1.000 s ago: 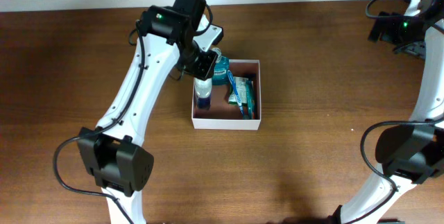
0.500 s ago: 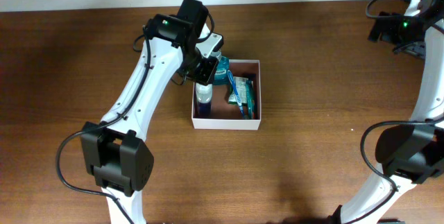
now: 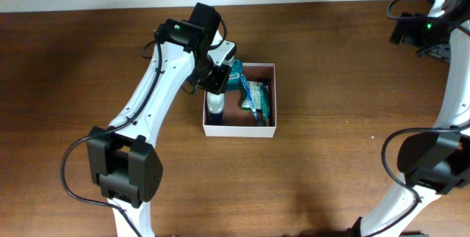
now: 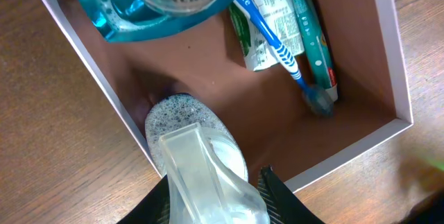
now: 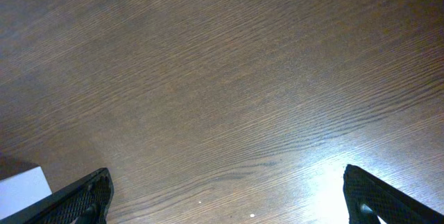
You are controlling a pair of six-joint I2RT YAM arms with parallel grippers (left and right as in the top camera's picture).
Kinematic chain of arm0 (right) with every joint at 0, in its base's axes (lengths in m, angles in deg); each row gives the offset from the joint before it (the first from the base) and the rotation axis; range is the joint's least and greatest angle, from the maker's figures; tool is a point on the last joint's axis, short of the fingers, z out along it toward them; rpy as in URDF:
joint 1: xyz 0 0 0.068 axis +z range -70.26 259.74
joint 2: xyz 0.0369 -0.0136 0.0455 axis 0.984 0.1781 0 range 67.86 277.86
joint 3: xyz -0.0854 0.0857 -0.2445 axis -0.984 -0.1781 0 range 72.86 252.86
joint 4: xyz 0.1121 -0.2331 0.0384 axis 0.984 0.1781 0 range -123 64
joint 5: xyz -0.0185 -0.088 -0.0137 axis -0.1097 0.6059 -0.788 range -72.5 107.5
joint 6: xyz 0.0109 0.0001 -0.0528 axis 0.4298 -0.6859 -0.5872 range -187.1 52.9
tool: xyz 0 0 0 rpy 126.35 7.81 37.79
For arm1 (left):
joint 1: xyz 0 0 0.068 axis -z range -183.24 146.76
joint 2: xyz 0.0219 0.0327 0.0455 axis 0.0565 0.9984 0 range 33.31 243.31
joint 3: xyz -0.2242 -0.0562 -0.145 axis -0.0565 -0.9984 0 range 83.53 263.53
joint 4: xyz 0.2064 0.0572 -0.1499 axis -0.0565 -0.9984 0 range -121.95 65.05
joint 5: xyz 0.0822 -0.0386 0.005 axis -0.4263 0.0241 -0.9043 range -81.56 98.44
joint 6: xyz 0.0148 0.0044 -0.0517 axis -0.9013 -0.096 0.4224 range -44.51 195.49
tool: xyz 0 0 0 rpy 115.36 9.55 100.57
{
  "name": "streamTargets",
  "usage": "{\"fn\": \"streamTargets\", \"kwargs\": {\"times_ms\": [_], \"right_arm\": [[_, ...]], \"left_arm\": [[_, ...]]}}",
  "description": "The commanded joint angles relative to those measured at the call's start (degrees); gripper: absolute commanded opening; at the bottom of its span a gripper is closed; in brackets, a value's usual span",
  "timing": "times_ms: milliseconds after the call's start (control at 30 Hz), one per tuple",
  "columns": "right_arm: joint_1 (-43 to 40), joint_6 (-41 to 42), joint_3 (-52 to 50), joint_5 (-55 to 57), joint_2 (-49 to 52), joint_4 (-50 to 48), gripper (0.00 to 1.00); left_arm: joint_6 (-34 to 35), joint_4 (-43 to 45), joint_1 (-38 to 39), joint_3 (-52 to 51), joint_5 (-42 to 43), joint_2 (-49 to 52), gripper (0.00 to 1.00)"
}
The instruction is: Pack container
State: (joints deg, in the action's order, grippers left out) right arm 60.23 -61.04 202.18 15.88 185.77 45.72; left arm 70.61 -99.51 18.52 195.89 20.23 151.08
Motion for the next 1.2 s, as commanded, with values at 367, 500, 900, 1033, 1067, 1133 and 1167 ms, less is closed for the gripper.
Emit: {"fn": "streamTargets", "kwargs": {"times_ms": [367,500,900,1033,1067,1133,1167], "right_arm": [[-0.07,0.44,0.33,-0.52,-1.14,-0.02,0.99],[-0.07,0.44,0.33,-0.52,-1.14,-0.02,0.99],[-0.07,0.44,0.33,-0.52,-1.14,-0.02,0.99],[-0.07,0.44,0.33,-0.52,-1.14,-0.02,0.99],[-0.07,0.44,0.33,-0.52,-1.14,-0.02,0.99],[-0.07,0.44,0.33,-0.52,-1.14,-0.02,0.99],[-0.07,0.44,0.33,-0.52,-1.14,-0.02,0.99]], "left_arm": [[0.59,0.00,0.22,-0.63,0.46,0.52,0.59],[0.81,0.26,0.22,-0.61,0.48,0.50,0.59],[1.25,-1.99,0.11,8.00,0.90,0.37,0.60],[1.22,-2.19,0.11,13.29,0.85,0.22,0.60],[1.25,-2.16,0.09,14.40,0.44,0.22,0.60],[2.23,-2.16,0.07,15.72,-1.92,0.22,0.60],[3.67,-2.14,-0.13,16.06,-3.98,0.22,0.60]]}}
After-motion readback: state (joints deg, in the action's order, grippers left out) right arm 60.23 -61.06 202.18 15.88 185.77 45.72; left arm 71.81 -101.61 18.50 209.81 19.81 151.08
